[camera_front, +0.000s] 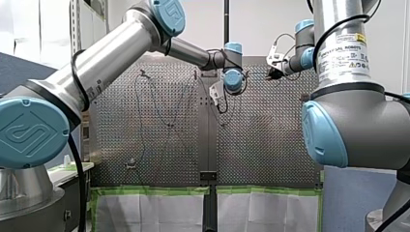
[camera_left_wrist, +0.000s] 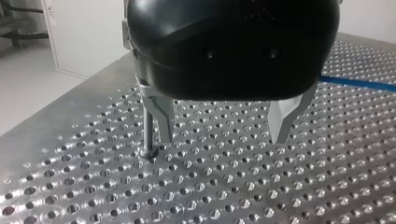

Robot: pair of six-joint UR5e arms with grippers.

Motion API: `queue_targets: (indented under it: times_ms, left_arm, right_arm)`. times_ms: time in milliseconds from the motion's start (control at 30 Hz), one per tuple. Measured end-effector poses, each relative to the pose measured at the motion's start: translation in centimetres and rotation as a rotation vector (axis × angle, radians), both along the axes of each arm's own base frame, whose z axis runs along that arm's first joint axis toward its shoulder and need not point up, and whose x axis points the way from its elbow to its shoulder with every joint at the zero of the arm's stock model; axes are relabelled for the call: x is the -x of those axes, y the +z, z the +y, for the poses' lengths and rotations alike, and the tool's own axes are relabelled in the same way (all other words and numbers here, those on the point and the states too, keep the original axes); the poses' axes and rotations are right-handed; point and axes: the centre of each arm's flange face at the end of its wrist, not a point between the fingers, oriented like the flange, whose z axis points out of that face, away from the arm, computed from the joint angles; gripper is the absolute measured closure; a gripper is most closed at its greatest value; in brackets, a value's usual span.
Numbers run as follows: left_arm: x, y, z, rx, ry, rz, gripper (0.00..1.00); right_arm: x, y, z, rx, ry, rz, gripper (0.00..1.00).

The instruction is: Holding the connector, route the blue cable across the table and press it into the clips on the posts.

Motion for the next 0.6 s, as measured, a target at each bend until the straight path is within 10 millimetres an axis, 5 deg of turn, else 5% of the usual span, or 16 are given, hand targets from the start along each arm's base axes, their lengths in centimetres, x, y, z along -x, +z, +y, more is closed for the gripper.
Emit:
queue_targets:
  times_ms: [600]
  left_arm:
    - [5.1,4.5,0.4,0.019,-0.123,-0.013,0.00]
  right_arm:
    - [-0.2,0.0,0.1,-0.001,0.002,0.001,1.00]
